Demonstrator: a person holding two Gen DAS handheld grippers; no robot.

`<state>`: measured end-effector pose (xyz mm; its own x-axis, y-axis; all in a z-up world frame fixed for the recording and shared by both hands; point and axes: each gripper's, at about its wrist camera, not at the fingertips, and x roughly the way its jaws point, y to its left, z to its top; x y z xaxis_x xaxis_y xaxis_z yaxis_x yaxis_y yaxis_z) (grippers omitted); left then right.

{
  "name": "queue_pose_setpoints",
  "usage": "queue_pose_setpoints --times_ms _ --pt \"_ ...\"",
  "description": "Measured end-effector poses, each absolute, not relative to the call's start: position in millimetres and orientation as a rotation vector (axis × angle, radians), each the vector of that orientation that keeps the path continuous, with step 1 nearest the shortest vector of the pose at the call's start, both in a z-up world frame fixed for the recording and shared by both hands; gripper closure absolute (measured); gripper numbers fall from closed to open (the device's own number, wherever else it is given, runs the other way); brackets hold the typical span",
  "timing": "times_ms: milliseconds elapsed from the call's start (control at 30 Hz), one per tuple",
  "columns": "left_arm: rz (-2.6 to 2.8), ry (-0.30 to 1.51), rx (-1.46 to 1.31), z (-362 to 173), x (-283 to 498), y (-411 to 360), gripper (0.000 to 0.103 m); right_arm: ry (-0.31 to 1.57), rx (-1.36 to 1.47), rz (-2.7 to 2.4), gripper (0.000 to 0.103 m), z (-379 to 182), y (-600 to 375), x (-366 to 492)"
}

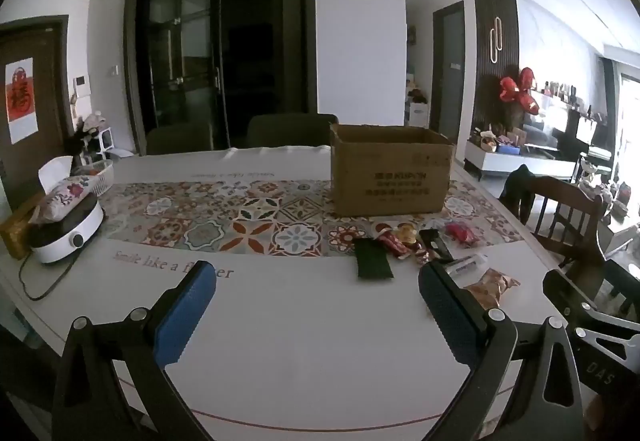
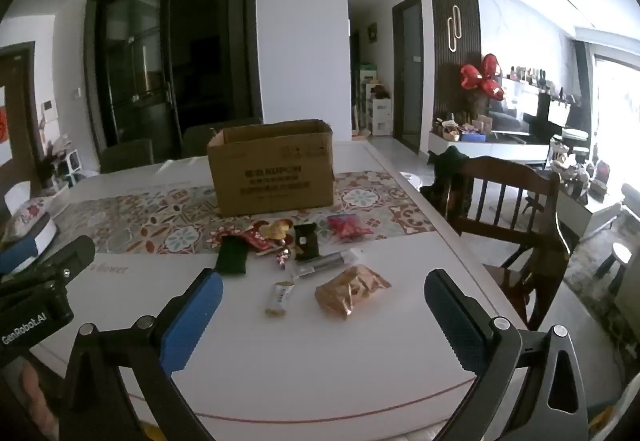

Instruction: Organize snacks

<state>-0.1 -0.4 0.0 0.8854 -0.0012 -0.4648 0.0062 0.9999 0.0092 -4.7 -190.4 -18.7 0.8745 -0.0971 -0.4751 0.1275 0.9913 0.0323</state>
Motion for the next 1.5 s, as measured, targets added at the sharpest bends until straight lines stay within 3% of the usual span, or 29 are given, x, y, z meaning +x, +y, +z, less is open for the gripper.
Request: queue_pose_setpoints --times_ms 1500 --pt "-0.017 0.452 0.014 7.9 -2.3 -2.1 0.0 0.462 0.06 -0.116 0.001 -11.7 -188.3 -12.6"
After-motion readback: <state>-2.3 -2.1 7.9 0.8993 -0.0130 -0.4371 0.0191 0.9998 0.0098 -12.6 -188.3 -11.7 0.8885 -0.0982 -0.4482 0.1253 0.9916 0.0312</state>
